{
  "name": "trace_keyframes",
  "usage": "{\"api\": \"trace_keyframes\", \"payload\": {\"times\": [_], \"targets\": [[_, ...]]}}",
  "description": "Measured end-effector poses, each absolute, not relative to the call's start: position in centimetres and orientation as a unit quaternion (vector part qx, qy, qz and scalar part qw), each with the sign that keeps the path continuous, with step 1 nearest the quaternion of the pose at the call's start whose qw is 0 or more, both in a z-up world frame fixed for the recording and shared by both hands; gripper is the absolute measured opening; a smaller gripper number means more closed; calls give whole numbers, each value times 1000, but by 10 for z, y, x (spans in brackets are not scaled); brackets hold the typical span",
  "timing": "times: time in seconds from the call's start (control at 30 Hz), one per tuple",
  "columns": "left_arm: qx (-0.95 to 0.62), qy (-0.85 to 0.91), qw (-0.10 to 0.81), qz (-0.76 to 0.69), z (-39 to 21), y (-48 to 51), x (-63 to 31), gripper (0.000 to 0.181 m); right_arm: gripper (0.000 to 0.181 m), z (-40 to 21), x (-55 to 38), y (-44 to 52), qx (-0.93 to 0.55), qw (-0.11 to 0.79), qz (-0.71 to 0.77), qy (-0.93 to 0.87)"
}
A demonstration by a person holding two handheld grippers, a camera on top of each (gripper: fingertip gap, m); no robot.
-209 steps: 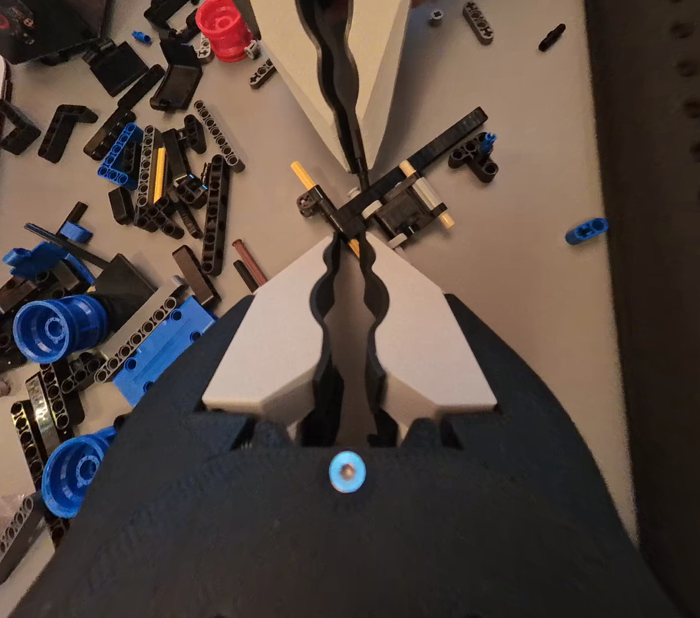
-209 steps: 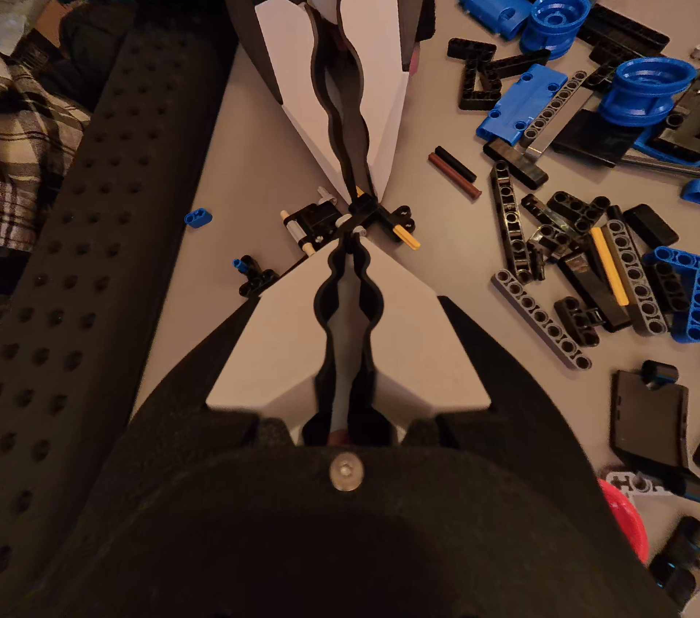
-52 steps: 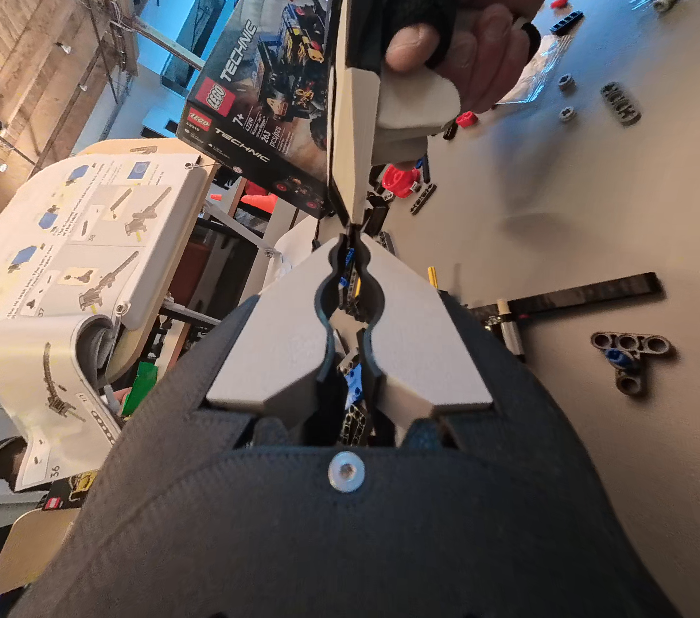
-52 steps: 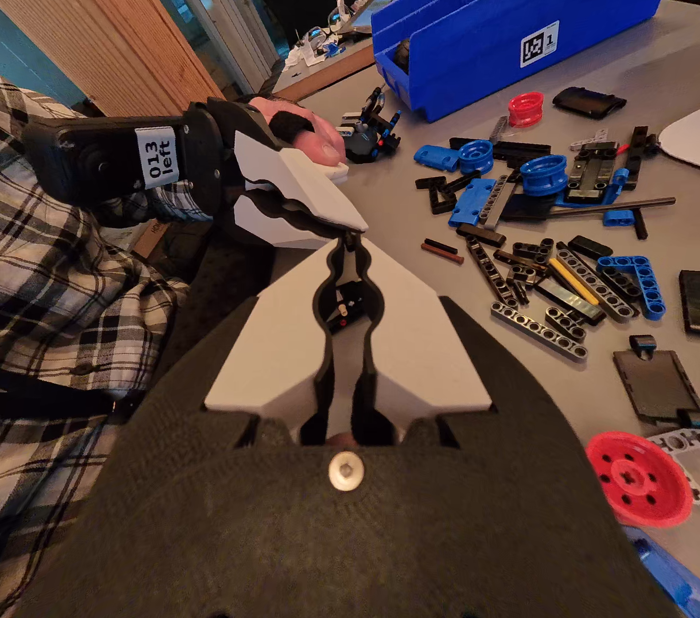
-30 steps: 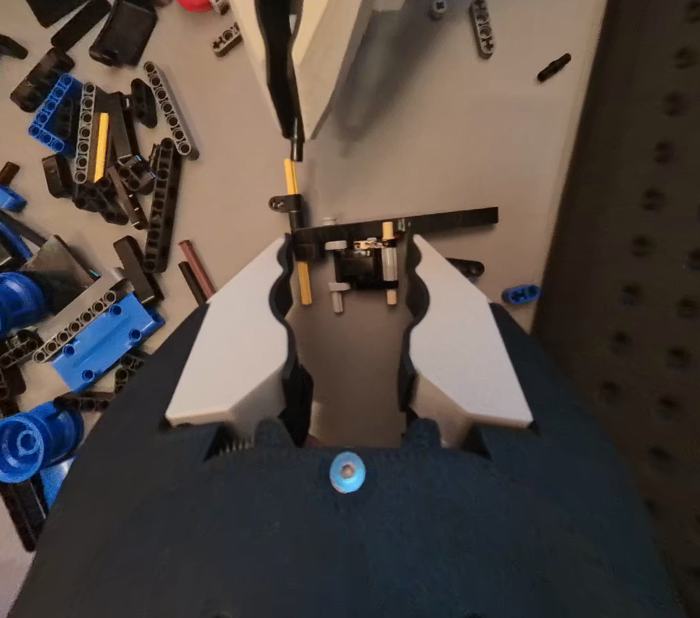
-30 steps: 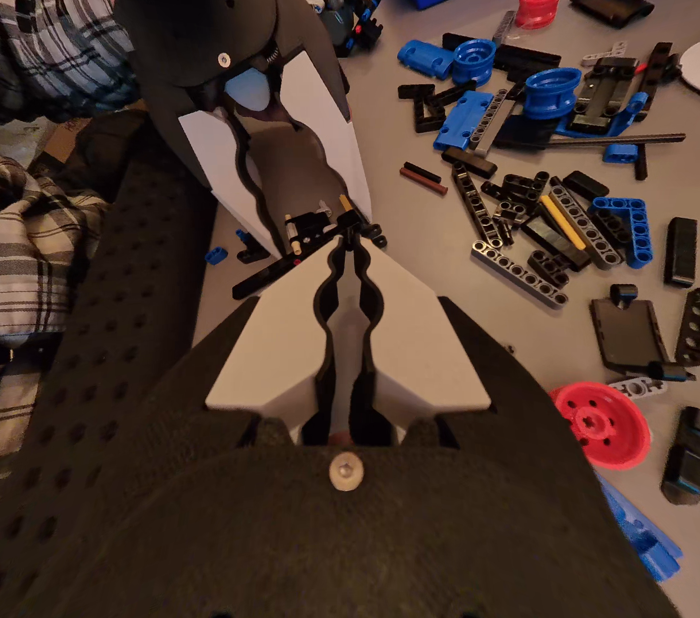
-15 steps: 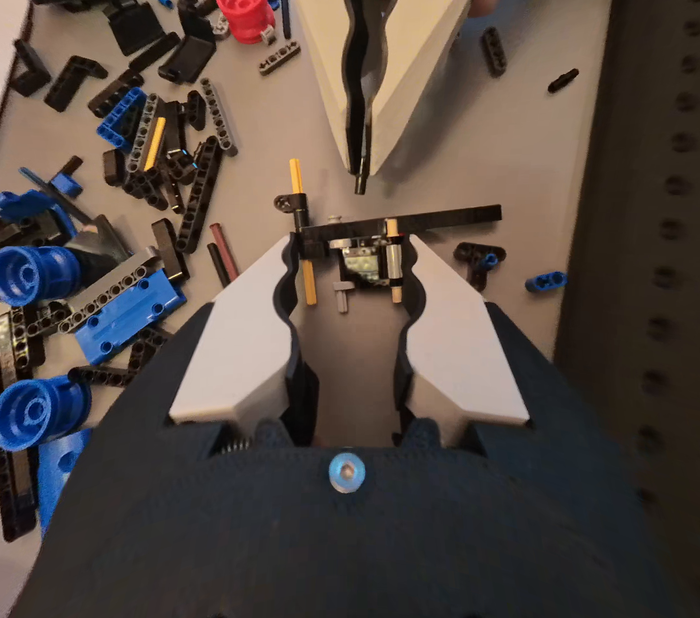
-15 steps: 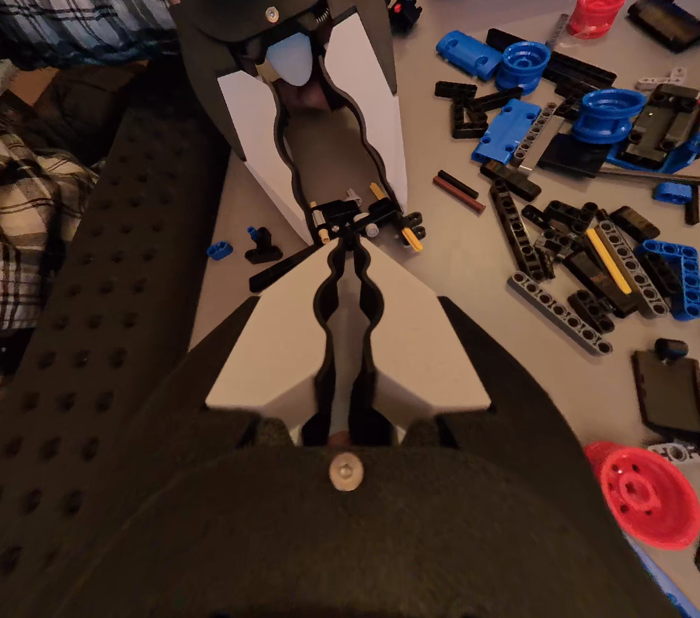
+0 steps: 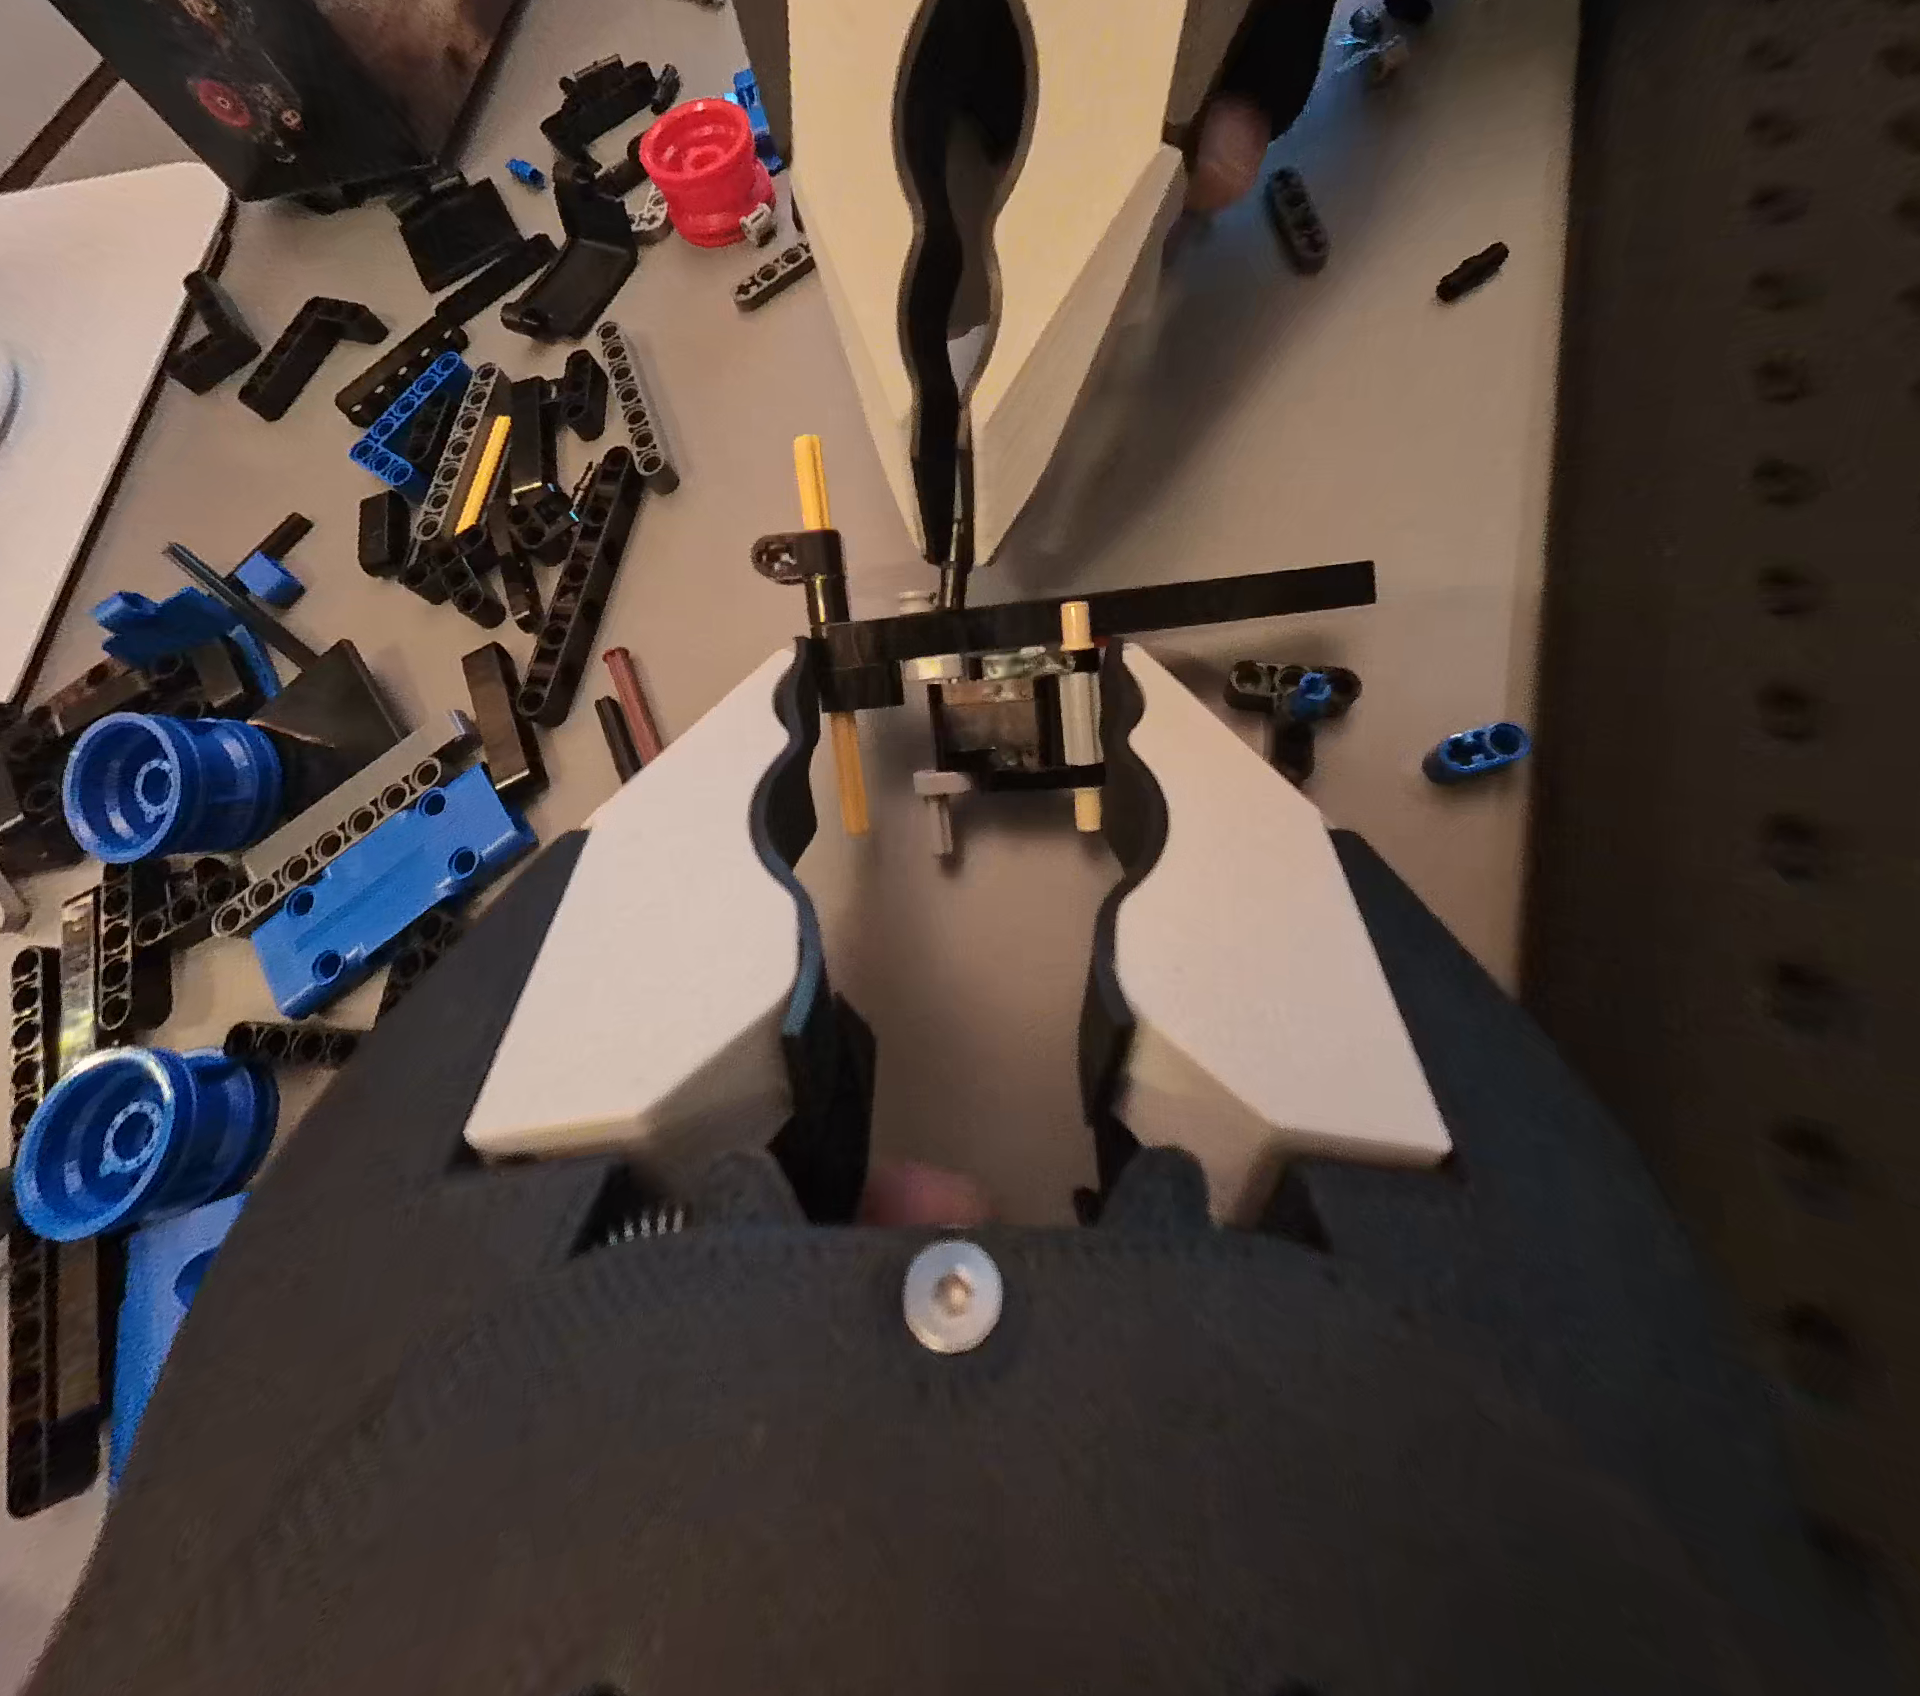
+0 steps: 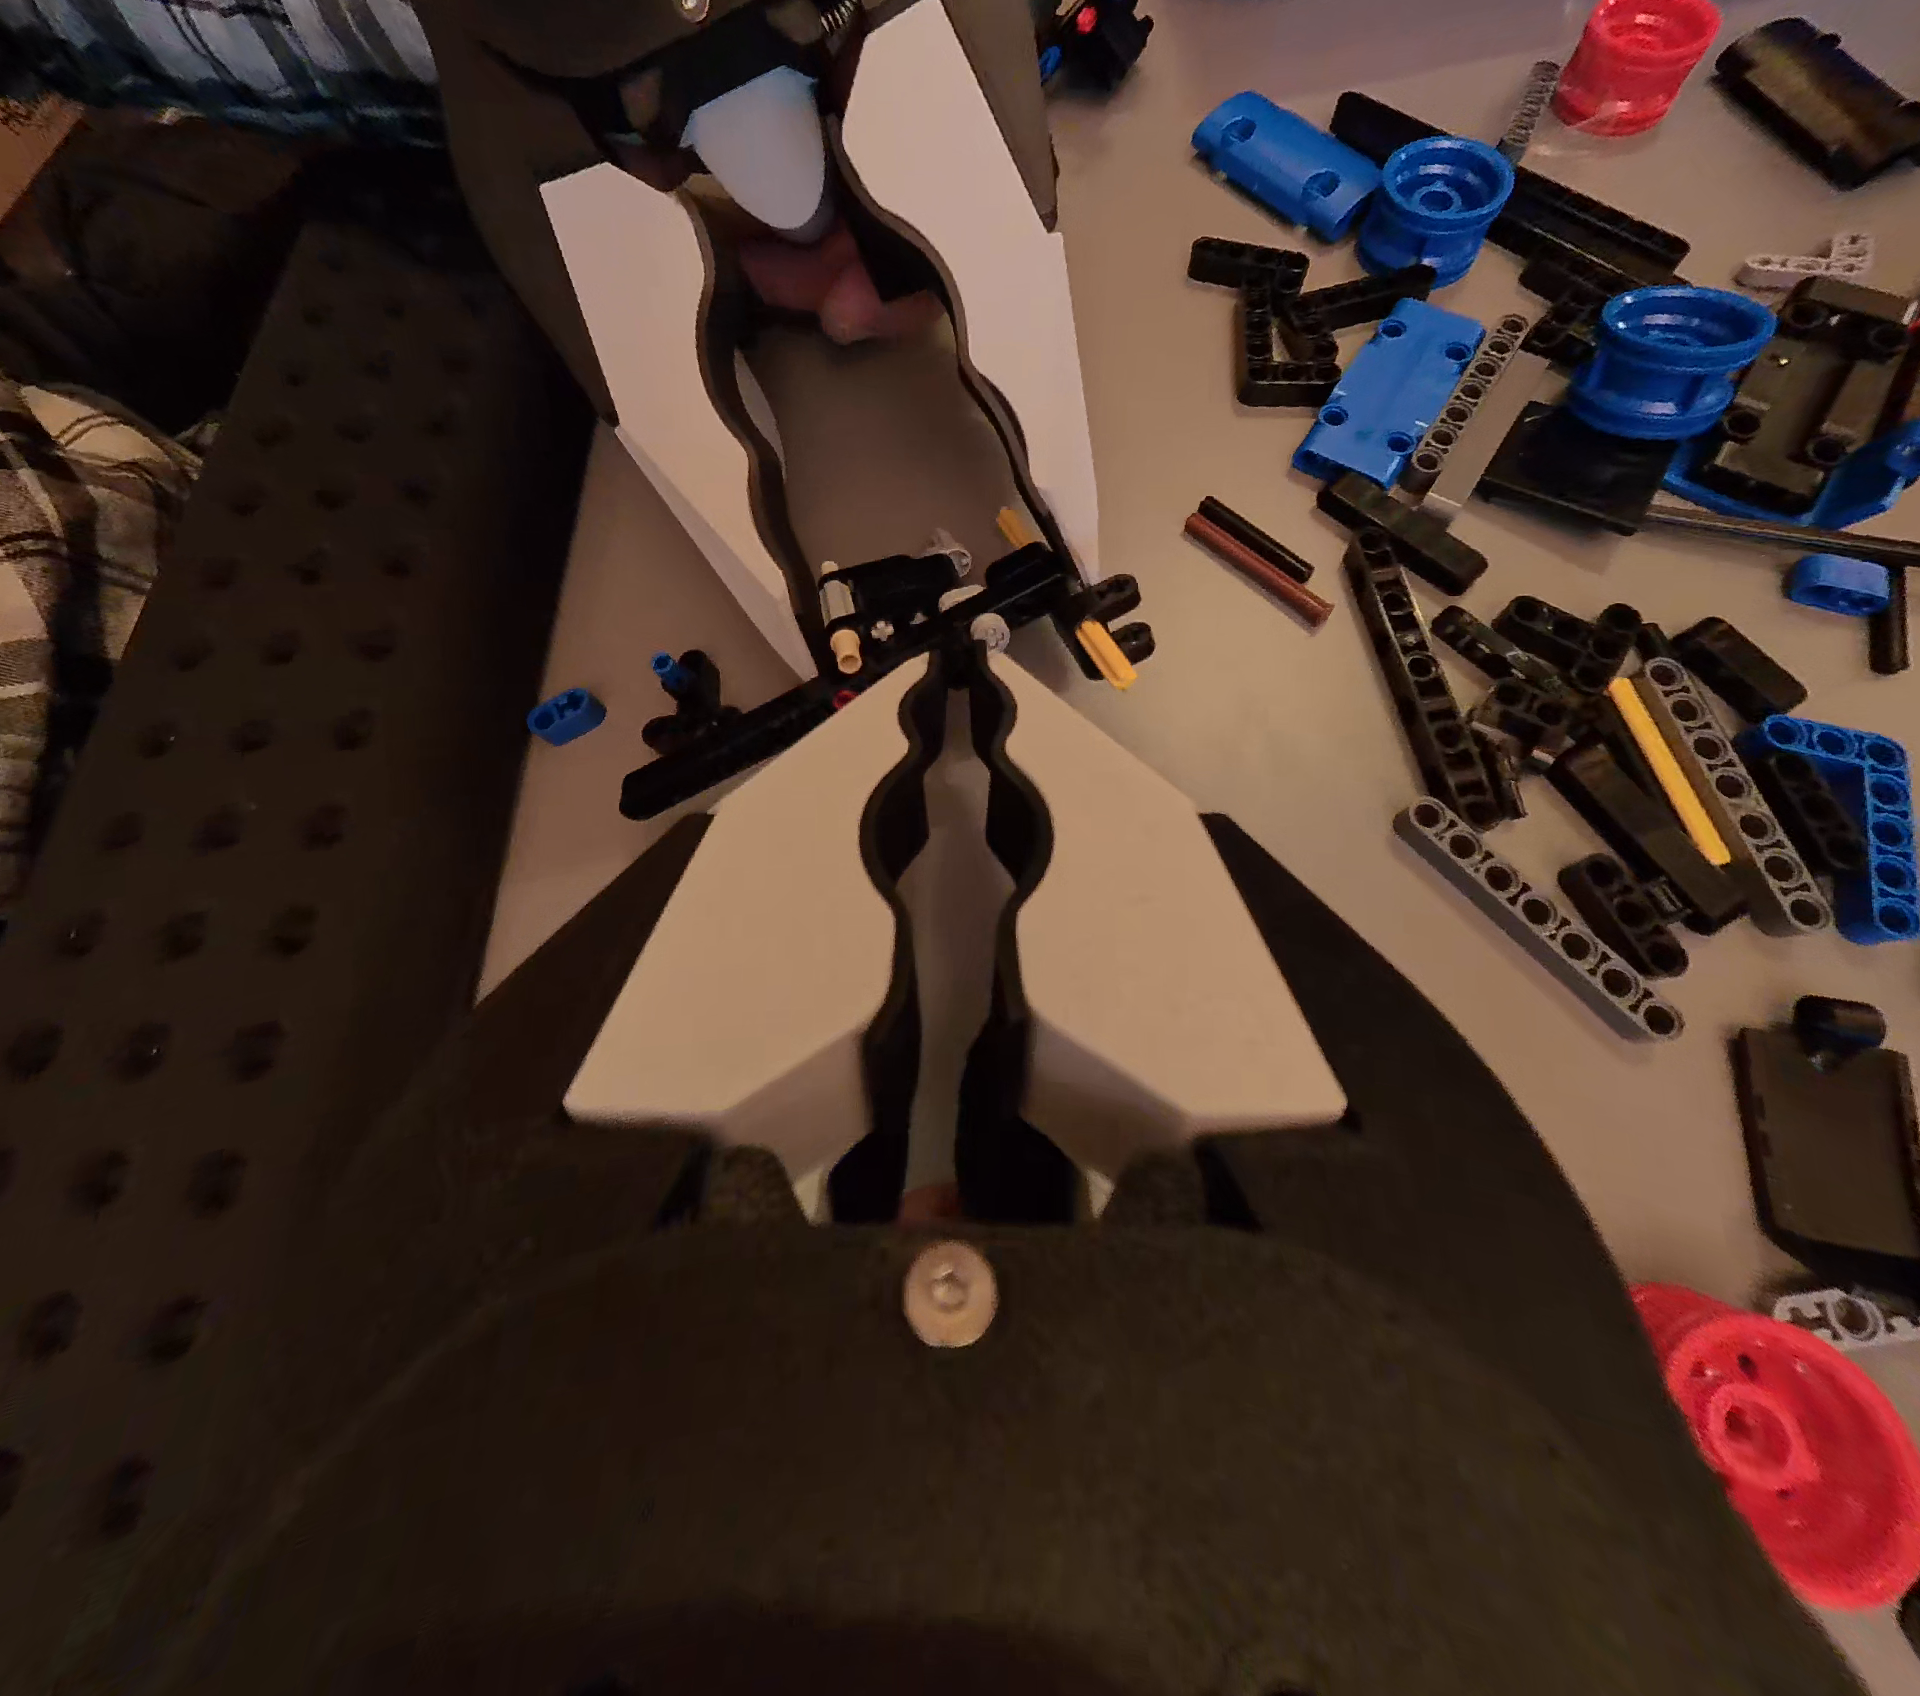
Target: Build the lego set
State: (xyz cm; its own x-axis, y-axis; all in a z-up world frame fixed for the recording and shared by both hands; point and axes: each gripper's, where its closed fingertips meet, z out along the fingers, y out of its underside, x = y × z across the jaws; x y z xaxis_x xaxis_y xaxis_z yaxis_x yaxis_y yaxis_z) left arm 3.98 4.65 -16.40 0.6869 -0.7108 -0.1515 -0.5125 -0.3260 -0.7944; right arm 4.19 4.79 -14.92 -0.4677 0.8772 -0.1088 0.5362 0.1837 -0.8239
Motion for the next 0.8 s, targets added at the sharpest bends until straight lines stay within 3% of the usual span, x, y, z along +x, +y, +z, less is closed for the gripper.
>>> {"api": "trace_keyframes", "payload": {"times": [0.8], "targets": [[-804, 410, 421, -93, -173, 43, 44, 53, 3, -162, 48, 43, -435, 225, 380, -785]]}}
